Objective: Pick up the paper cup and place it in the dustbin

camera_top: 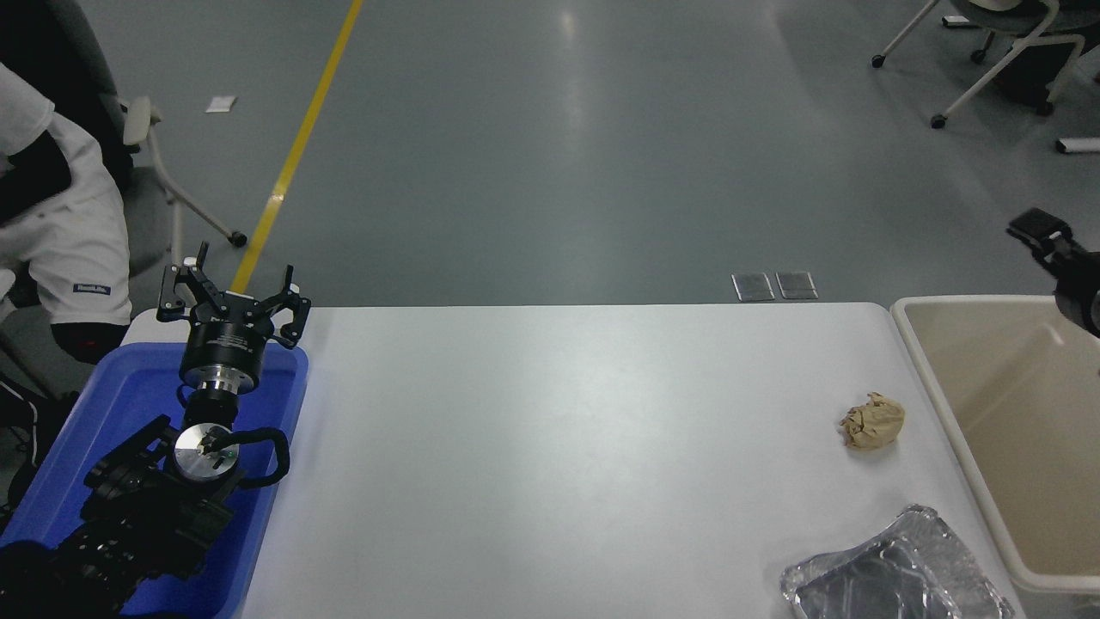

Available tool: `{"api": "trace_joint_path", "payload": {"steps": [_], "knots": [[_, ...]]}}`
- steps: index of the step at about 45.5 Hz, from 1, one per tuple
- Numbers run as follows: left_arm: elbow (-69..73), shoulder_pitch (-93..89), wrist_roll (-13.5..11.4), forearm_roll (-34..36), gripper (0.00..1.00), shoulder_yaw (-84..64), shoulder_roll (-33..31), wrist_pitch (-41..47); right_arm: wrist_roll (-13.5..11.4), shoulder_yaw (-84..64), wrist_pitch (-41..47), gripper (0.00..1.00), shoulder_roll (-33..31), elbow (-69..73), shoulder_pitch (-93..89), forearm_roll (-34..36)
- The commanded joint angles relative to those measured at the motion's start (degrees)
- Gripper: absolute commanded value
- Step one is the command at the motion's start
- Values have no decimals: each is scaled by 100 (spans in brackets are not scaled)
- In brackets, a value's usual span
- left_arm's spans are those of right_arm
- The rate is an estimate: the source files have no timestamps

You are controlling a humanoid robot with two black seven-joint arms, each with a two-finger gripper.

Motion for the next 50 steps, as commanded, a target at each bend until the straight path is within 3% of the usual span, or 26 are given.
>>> {"api": "trace_joint_path", "payload": {"steps": [1,9,18,32,41,50], "knots": [[0,0,-1,10,99,-3,-2,-1,-10,-1866,1250,100,308,1193,1549,34],[0,0,-1,9,99,-3,-2,-1,-10,-2104,3026,100,493,1220,2235,-1],[0,0,-1,1,99,6,16,-1,-10,-2586,3581,100,1002,1246,2788,-54],[0,0,-1,1,99,6,16,-1,-10,-3229,4987,100,2593,1237,3351,-80],[0,0,-1,1,99,-3,-2,-1,-10,-3238,5120,100,3129,1229,3334,-326],[0,0,-1,1,99,-3,-2,-1,-10,-3212,5120,100,3279,1237,3272,-352]]}}
